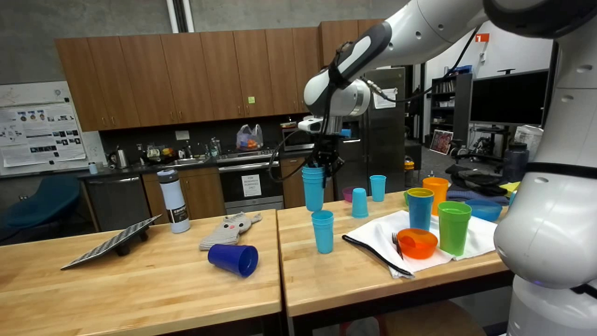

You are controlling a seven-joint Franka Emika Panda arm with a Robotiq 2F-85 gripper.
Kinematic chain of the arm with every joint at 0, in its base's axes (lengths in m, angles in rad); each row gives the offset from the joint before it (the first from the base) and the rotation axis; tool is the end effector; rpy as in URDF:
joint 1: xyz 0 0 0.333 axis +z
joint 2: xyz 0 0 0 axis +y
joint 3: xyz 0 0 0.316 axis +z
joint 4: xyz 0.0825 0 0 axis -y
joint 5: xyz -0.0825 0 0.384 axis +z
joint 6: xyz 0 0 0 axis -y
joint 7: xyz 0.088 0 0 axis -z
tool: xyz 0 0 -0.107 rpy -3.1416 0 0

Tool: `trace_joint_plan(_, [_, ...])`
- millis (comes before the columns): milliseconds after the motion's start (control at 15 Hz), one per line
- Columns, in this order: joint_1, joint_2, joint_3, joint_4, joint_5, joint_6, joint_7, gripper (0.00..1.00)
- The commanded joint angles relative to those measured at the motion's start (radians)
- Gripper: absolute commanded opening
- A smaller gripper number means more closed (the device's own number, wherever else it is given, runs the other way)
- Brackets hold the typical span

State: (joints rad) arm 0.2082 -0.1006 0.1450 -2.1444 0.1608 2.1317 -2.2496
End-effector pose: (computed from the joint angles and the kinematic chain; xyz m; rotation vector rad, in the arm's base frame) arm 0.4918 0.1903 0.4552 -0.9528 -2.9818 -0.2393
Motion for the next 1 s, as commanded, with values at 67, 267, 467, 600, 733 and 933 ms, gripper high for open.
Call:
trace_joint_plan(67, [0.0, -0.044, 0.0, -0.04, 0.047, -0.011, -0.005, 0.02])
trace_joint_plan(267, [0.0, -0.062, -0.002, -0.068, 0.057, -0.004, 0.001, 0.02])
trace_joint_plan(467, [-0.001, -0.082, -0.006, -0.094, 0.064, 0.002, 0.007, 0.02])
trace_joint_plan(600, [0.0, -0.098, -0.01, -0.111, 0.063, 0.006, 0.009, 0.02])
trace_joint_plan(733, [-0.003, -0.111, -0.02, -0.125, 0.063, 0.006, 0.003, 0.02])
trace_joint_plan(933, [-0.002, -0.129, -0.031, -0.15, 0.069, 0.012, 0.005, 0.02])
